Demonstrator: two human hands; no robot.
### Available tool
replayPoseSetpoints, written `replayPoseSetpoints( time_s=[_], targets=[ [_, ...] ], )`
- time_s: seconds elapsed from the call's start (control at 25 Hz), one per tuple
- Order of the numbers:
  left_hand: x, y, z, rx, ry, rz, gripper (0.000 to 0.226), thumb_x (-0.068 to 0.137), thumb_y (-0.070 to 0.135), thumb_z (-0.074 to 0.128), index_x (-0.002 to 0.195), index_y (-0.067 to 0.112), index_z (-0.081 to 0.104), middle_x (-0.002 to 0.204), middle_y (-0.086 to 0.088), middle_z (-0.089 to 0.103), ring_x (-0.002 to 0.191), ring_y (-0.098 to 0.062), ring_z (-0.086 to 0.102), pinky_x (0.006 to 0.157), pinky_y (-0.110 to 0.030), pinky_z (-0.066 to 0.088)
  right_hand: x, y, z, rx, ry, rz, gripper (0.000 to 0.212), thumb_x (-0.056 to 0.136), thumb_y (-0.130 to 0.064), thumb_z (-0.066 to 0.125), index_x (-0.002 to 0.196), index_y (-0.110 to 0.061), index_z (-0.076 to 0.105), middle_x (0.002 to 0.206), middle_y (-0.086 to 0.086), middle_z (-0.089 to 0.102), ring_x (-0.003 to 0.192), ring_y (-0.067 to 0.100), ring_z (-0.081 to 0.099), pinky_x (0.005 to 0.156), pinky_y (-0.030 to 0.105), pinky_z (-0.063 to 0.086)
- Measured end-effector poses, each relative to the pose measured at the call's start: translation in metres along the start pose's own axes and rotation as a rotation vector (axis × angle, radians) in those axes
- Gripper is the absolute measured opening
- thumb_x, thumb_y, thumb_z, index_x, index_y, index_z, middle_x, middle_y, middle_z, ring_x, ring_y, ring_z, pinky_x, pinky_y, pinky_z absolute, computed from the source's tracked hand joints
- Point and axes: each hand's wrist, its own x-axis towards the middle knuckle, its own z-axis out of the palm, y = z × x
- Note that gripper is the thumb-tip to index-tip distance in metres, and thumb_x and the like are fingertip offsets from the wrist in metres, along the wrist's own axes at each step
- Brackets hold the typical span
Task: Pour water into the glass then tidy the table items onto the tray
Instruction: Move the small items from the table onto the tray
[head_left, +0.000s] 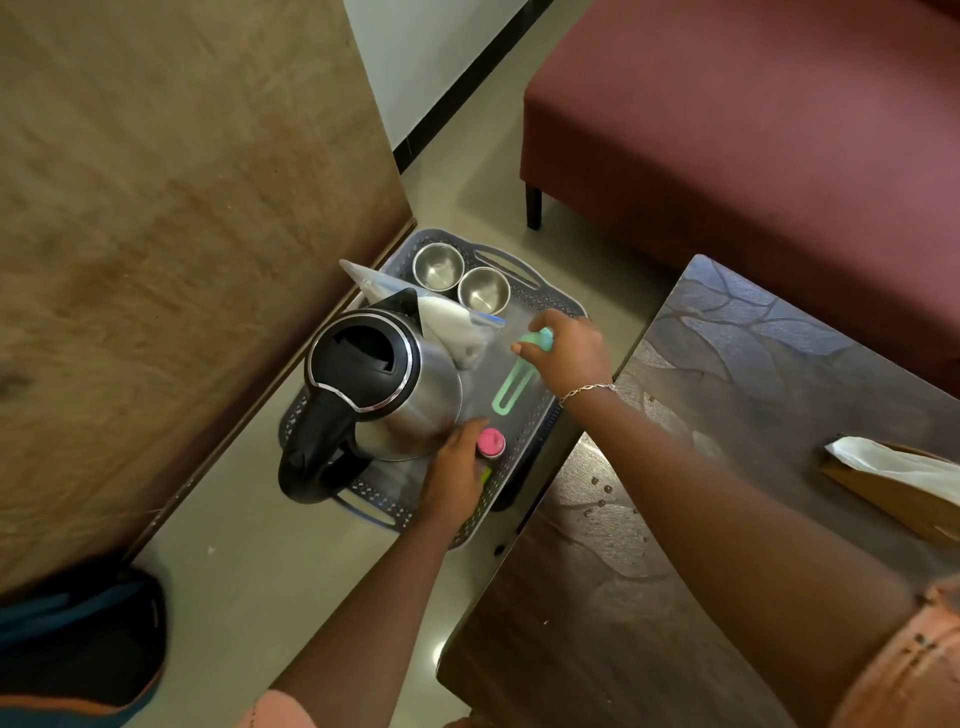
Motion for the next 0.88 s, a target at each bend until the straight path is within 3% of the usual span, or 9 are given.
replayPoseSetpoints(
  time_s=[0.24, 0.36, 0.48, 0.6, 0.68, 0.88],
  targets=[
    [-0.01, 0.002, 0.003, -0.004, 0.001, -0.005, 0.057, 0.083, -0.001, 0.056, 0.135, 0.017, 0.042, 0.14, -0.008, 0.046, 0.125, -0.026, 0.048, 0.102, -0.038, 0.041, 0.019, 0.004, 0.029, -0.069, -0.04, 0.041, 0.04, 0.078, -0.037, 0.068, 0.106, -0.012, 0.056, 0.113, 0.019, 0.054, 0.094, 0.035, 0.057, 0.072, 0.03, 0.038],
    [-0.029, 0.005, -0.002, -0.016, 0.177, -0.106, 0.048, 0.086, 0.008, 0.058, 0.132, 0.016, 0.044, 0.134, -0.008, 0.052, 0.12, -0.027, 0.051, 0.091, -0.04, 0.047, 0.023, 0.004, 0.046, -0.092, -0.08, 0.026, 0.04, 0.078, -0.032, 0.069, 0.107, -0.009, 0.055, 0.114, 0.023, 0.053, 0.098, 0.038, 0.056, 0.08, 0.036, 0.045],
    [-0.055, -0.002, 0.001, 0.114, 0.346, -0.045, 0.036, 0.086, 0.015, 0.061, 0.12, 0.006, 0.054, 0.118, -0.015, 0.061, 0.117, -0.031, 0.053, 0.087, -0.043, 0.051, 0.026, 0.0, 0.062, -0.119, -0.102, 0.004, 0.041, 0.079, -0.03, 0.068, 0.11, -0.007, 0.054, 0.114, 0.023, 0.051, 0.098, 0.041, 0.056, 0.085, 0.04, 0.045],
    [-0.062, -0.005, 0.005, 0.204, 0.301, -0.009, 0.039, 0.086, 0.027, 0.061, 0.117, 0.003, 0.057, 0.119, -0.016, 0.062, 0.121, -0.034, 0.05, 0.093, -0.046, 0.049, 0.03, -0.003, 0.073, -0.146, -0.109, 0.006, 0.041, 0.081, -0.028, 0.065, 0.115, -0.008, 0.054, 0.117, 0.023, 0.048, 0.098, 0.043, 0.056, 0.086, 0.042, 0.046],
    [-0.06, -0.003, 0.009, 0.294, 0.282, 0.05, 0.042, 0.083, 0.032, 0.064, 0.115, 0.005, 0.06, 0.116, -0.015, 0.064, 0.117, -0.033, 0.055, 0.089, -0.046, 0.049, 0.03, -0.003, 0.078, -0.155, -0.089, 0.01, 0.038, 0.082, -0.025, 0.062, 0.116, -0.009, 0.054, 0.119, 0.023, 0.046, 0.097, 0.044, 0.057, 0.084, 0.043, 0.046],
    [-0.054, 0.0, 0.015, 0.361, 0.295, 0.098, 0.032, 0.084, 0.024, 0.063, 0.113, 0.009, 0.062, 0.11, -0.011, 0.068, 0.107, -0.029, 0.062, 0.084, -0.043, 0.051, 0.031, -0.004, 0.083, -0.152, -0.073, 0.007, 0.036, 0.084, -0.022, 0.059, 0.116, -0.008, 0.054, 0.119, 0.023, 0.045, 0.097, 0.045, 0.056, 0.083, 0.044, 0.046]
  ],
)
